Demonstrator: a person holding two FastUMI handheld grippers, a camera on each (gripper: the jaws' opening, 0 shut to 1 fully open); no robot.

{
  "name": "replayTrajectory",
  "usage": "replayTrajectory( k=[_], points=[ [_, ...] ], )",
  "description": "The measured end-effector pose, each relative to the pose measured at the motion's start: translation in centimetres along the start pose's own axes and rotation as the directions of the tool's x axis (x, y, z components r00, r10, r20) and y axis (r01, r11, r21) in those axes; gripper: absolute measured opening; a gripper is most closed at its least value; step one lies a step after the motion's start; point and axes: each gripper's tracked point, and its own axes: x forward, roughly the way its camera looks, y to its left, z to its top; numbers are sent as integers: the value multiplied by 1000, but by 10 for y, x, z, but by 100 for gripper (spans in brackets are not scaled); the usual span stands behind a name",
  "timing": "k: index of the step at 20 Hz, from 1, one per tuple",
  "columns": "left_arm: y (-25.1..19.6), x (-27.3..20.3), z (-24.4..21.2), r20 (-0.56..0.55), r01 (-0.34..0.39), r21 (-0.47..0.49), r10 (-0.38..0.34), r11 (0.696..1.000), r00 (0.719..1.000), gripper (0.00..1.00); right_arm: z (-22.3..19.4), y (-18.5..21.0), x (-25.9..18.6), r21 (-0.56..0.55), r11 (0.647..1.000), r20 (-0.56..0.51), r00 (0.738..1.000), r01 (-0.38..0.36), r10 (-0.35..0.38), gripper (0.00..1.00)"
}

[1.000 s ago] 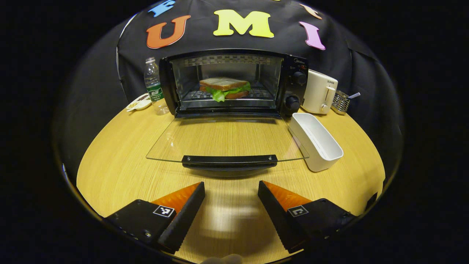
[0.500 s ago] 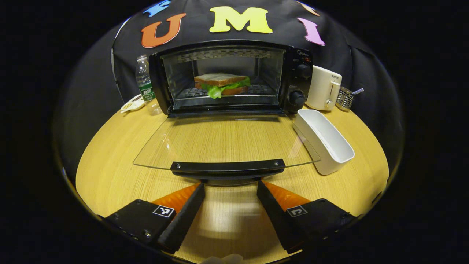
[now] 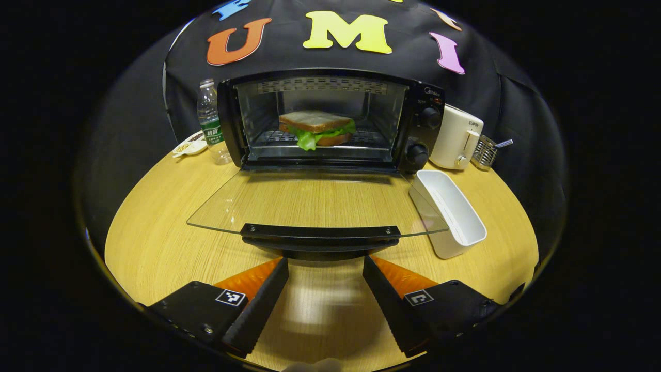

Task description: Open the electric oven with the left hand, put the food in, and close the electric oven.

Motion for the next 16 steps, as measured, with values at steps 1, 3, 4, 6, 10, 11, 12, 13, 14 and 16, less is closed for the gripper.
replayTrajectory(
  k=[1,3,4,6,10,11,12,13,14,16],
  points=[
    [-1,-3,6,12,6,-4,-6,1000,1000,95,-1,0,0,5,1000,0,1000,-2,2,100],
    [0,-8,18,22,7,-17,-6,1000,1000,95,-3,-2,2,17,1000,-3,1000,-4,4,100],
    [2,-10,23,24,5,-26,-5,1000,1000,95,-4,-2,2,29,1000,-2,1000,-8,8,100],
    [0,-15,43,46,9,-32,-7,999,999,95,-6,-5,4,57,998,-2,1000,-7,7,100],
    [0,-17,87,105,10,25,-12,1000,994,95,-12,-13,3,75,997,8,1000,12,-12,100],
    [0,-17,95,112,10,35,-13,999,994,95,-16,-15,3,79,997,3,1000,15,-15,100],
    [2,-16,103,120,8,34,-12,999,993,94,-18,-17,2,85,996,-1,1000,18,-18,100],
    [2,-13,112,131,11,26,-14,1000,991,95,-21,-18,3,91,996,-4,1000,23,-22,100],
    [2,-9,120,137,13,18,-15,1000,990,95,-22,-20,3,99,995,-7,1000,24,-24,100],
    [1,-4,137,149,18,17,-20,1000,989,95,-22,-21,2,114,993,-10,1000,28,-27,91]
  ],
)
